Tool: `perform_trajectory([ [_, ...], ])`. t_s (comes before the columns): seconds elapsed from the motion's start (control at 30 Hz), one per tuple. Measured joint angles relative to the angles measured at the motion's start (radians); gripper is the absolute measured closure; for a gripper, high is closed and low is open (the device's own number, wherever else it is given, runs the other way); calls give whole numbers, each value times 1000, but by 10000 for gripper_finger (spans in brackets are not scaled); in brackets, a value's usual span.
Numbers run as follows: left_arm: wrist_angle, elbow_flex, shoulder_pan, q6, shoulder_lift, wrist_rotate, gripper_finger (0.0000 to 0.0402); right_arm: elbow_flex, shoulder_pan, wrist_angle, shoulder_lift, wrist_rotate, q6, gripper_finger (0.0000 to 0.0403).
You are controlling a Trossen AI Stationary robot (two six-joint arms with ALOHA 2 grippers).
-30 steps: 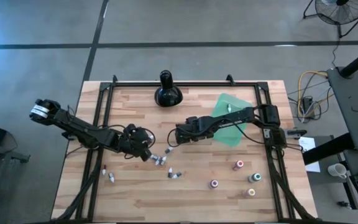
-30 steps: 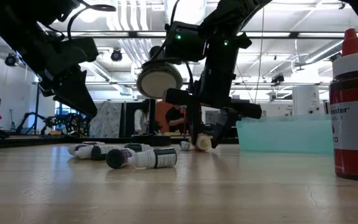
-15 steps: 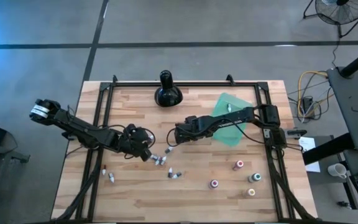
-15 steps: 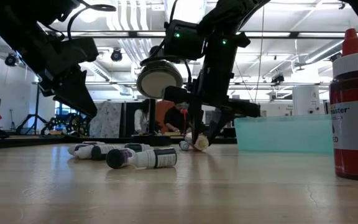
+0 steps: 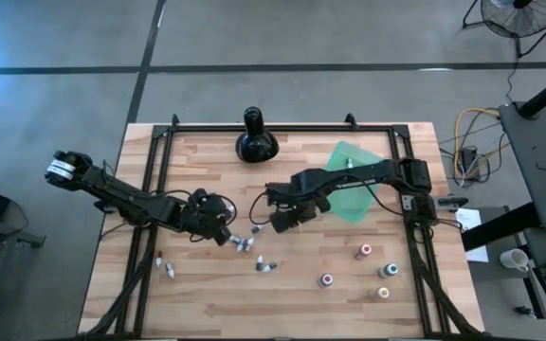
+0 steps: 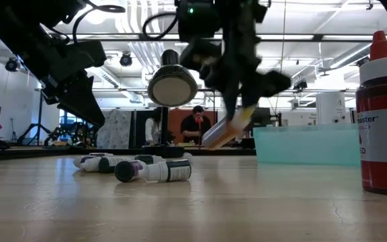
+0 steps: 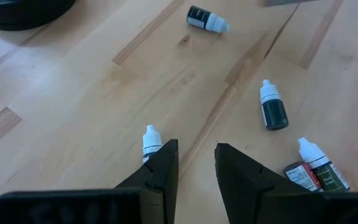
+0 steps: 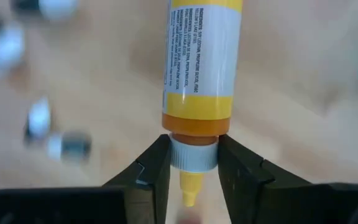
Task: Pick & Place food coloring
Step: Adjust the large yellow food coloring bottle in the table
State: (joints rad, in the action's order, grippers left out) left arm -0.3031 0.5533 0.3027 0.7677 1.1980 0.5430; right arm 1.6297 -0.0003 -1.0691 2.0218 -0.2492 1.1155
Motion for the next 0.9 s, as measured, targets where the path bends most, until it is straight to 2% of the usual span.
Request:
perform_trajectory([
  [0.1,0,-1,0,0,0,0,321,54,5,-122,0,-157,-32,302],
  [0.23,0,-1,0,-1,0,14,321,50,7,-244,1,-421,-63,302],
  [0.4,1,-1,0,-2,0,34,321,-40,26,-301,1,-611,-105,302],
  [0.63,7,-1,0,-8,0,44,321,-190,42,-290,24,-729,-134,301],
  [0.9,9,-1,0,-9,1,46,321,-233,41,-285,60,-784,-193,301],
])
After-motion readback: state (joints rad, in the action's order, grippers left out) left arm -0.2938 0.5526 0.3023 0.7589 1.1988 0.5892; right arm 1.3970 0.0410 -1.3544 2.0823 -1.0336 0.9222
